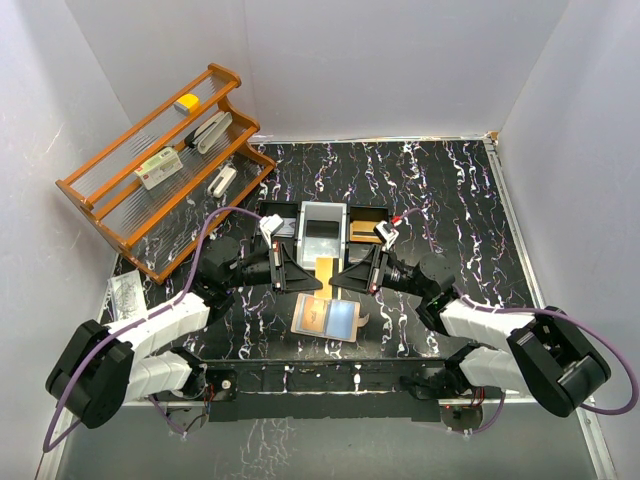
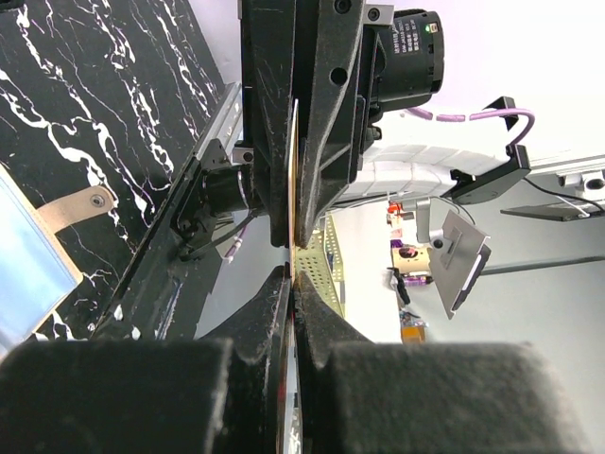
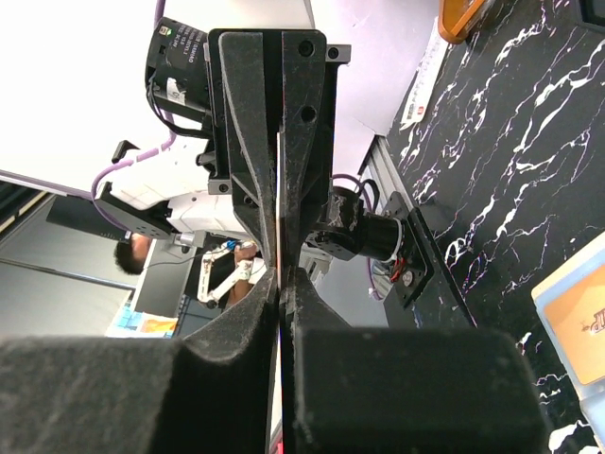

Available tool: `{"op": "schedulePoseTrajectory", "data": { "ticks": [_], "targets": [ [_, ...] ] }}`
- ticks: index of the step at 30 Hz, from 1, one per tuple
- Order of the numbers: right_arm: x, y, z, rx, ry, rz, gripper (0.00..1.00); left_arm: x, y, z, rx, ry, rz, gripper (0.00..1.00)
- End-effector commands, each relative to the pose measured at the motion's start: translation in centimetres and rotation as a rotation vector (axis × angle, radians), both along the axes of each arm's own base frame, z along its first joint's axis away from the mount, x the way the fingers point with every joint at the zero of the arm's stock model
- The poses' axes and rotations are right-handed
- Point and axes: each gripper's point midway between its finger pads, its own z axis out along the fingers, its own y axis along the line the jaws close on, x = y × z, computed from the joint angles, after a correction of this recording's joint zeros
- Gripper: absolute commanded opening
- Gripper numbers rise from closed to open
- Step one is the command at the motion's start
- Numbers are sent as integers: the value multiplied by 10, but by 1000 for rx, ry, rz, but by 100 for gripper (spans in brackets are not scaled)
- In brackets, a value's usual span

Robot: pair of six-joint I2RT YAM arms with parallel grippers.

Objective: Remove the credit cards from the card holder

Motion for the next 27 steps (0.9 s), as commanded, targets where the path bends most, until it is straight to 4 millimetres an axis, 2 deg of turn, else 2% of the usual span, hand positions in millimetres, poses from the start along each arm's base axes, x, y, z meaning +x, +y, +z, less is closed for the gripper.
{"op": "schedulePoseTrajectory", "data": {
  "ticks": [1,2,3,5,9,10,11,17,21,27],
  "targets": [
    [-2,-5,15,49,-67,-18,0,-1,0,8,-16,-40,-11,0],
    [-2,-5,15,49,-67,-19,0,-1,0,8,-11,-37,-10,0],
    [-2,-5,15,46,-66,-21,0,-1,0,7,-5,-38,-10,5],
    [0,-6,12,27,-59,-34,0,1,1,2,23,-29,1,19],
    [9,-8,5,-51,-73,-83,0,15,6,-8,133,-37,98,80],
    [12,-9,4,-72,-84,-104,0,21,11,-16,192,-30,143,95],
    [16,-11,0,-105,-82,-129,0,25,16,-19,240,-38,182,98],
    [47,-32,3,-318,-193,-336,0,44,46,-35,490,-94,329,99],
    [63,-52,10,-440,-308,-458,0,49,58,-43,550,-78,398,99],
    [74,-68,27,-518,-500,-542,0,52,75,-48,598,-62,492,99]
  ]
}}
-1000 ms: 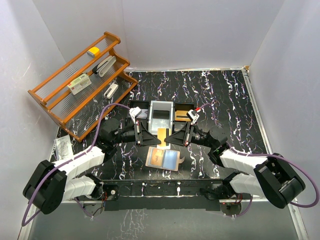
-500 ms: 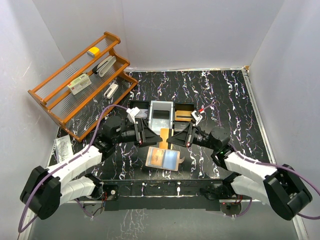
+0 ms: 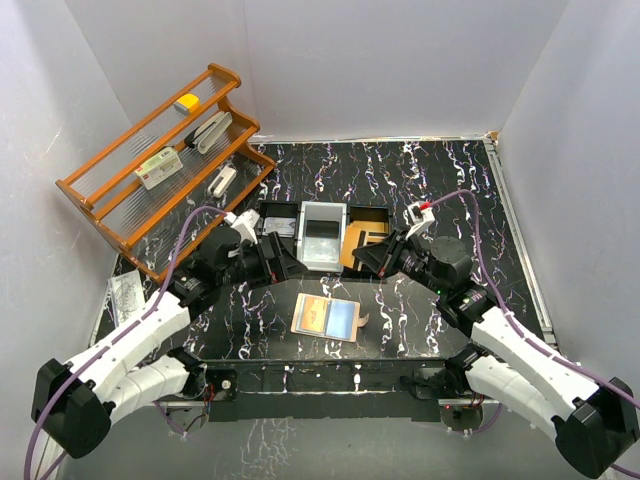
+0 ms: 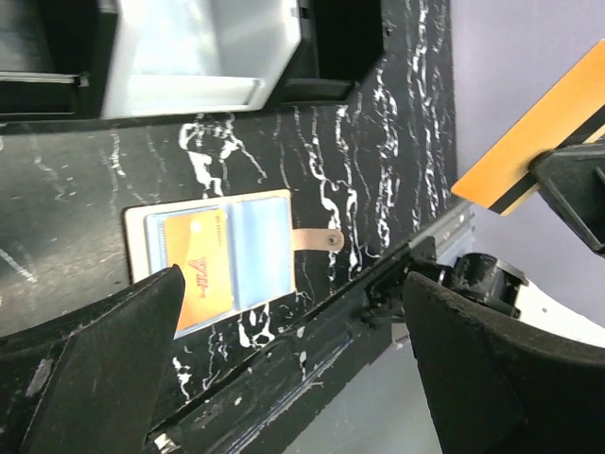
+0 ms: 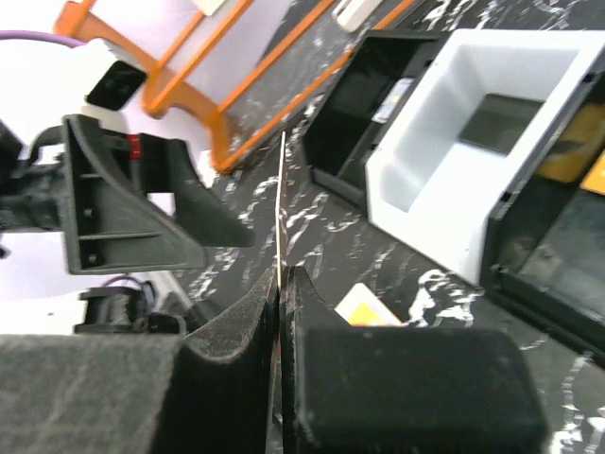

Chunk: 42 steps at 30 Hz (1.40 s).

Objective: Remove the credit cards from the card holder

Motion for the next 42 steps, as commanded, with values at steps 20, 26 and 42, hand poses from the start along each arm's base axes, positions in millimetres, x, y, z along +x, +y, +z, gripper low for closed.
{"op": "schedulePoseTrajectory", "data": {
  "ticks": [20,26,42],
  "targets": [
    [74,-49,-3,-1011,-559,-51,0,4,43,-3,123,-54,183,99],
    [106,-55,-13,-1214,-557,-57,0,4,45,-1,141,-57,177,99],
    [139,-49,-75,-1369,-618,177,0,-1,39,-12,158,-25,126,99]
  ]
}}
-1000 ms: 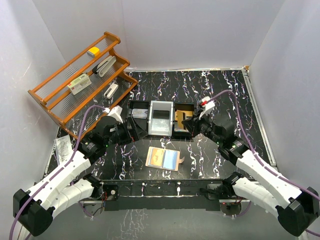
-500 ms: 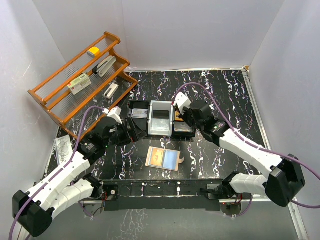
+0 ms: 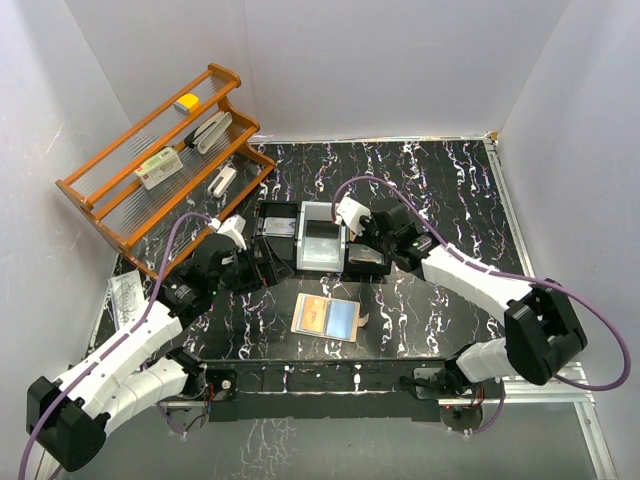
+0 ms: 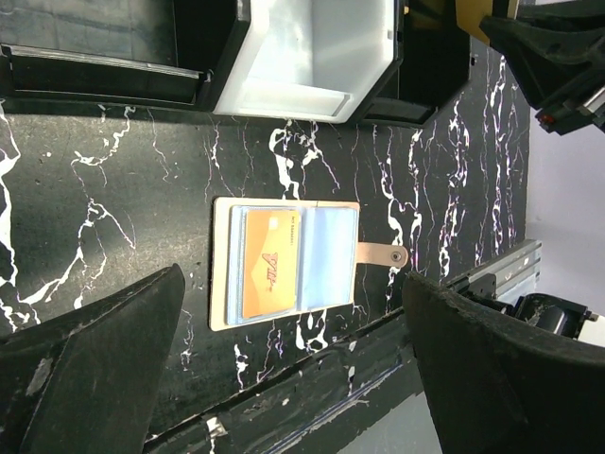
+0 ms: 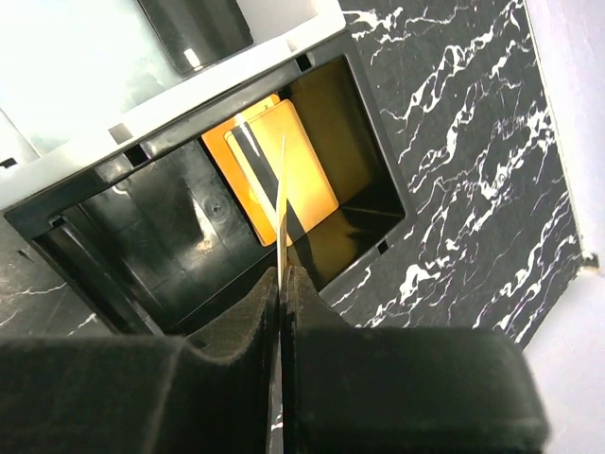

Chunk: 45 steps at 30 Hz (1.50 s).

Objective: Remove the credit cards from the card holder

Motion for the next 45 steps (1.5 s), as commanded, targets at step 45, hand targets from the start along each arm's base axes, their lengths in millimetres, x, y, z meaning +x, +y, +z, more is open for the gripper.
{"op": "schedulePoseTrajectory", "data": {
  "ticks": [45],
  "targets": [
    [84,8,-52,-242,-64,203,24,-4,1,-3,65,-5,-75,99]
  ]
}}
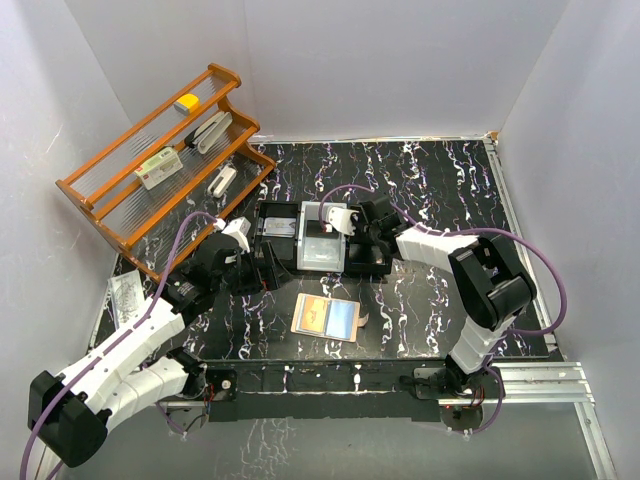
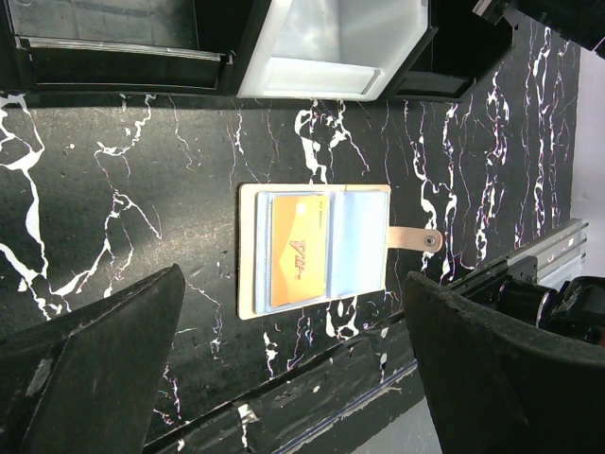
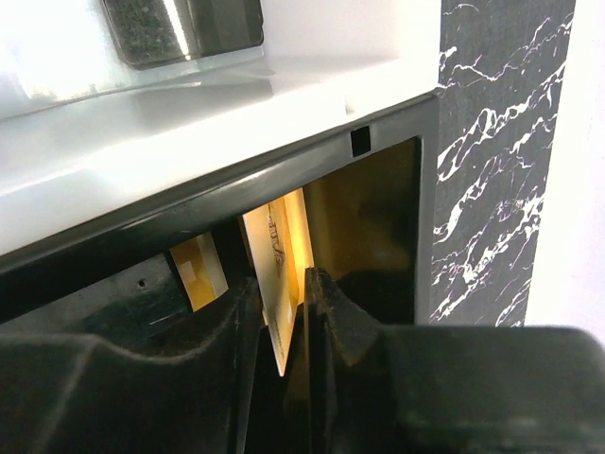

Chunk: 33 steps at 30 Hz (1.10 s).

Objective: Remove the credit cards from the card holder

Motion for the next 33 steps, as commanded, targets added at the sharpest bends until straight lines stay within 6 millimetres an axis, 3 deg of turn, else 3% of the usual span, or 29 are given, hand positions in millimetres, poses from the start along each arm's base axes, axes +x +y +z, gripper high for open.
{"op": "schedulePoseTrajectory", "data": {
  "ticks": [1,4,12,23,27,33],
  "targets": [
    [17,5,21,16,-54,5,26,1,-3,12,-18,-20,-21,99],
    [17,3,7,-6,-30,-8,29,0,-4,11,-18,-16,-24,99],
    [20,-1,1,-23,-16,-38,31,-2,-3,11,-20,-13,-24,99],
    [16,8,17,52,-8,-11,45,-3,-7,10,-33,-5,-39,99],
    [14,9,33,88,-16,2,52,-4,-8,9,-36,1,-43,99],
    [15,10,48,154,-29,-12,54,-5,-10,9,-51,7,-49,99]
  ]
}}
